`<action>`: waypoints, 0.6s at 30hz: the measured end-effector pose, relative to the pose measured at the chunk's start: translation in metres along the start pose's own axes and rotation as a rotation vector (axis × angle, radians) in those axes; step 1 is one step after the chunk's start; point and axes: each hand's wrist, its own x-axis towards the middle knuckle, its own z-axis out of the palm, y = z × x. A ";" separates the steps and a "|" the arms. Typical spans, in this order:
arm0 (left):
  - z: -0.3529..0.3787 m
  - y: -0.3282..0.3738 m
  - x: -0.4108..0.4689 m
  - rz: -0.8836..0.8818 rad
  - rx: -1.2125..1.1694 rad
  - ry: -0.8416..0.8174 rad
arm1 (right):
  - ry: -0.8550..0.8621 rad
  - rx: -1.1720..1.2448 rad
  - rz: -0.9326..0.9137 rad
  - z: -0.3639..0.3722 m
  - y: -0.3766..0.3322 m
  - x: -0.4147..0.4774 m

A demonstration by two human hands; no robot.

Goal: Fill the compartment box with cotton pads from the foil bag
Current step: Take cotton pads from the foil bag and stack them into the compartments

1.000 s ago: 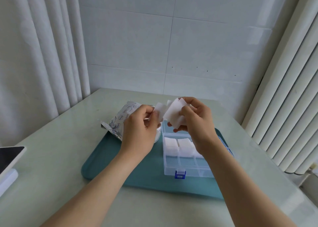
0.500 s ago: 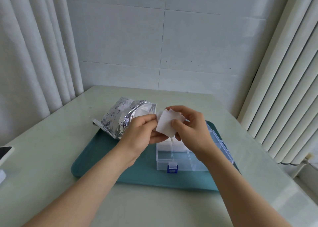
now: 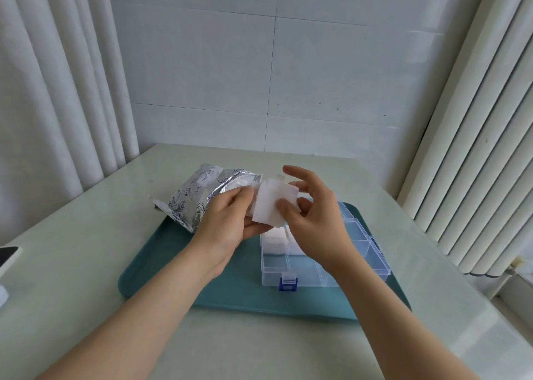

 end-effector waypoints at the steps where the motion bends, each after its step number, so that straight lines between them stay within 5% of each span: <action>1: 0.000 0.001 0.000 0.004 -0.004 -0.021 | 0.018 -0.009 -0.004 0.001 0.000 0.000; 10: -0.001 -0.001 -0.002 0.071 0.043 -0.058 | 0.119 0.137 0.031 -0.002 -0.009 -0.003; 13: -0.001 -0.001 -0.001 0.054 0.047 -0.046 | 0.222 -0.154 -0.126 -0.002 -0.006 -0.004; 18: 0.001 -0.001 -0.003 0.029 0.048 -0.106 | 0.102 -0.474 -0.338 0.000 0.002 -0.007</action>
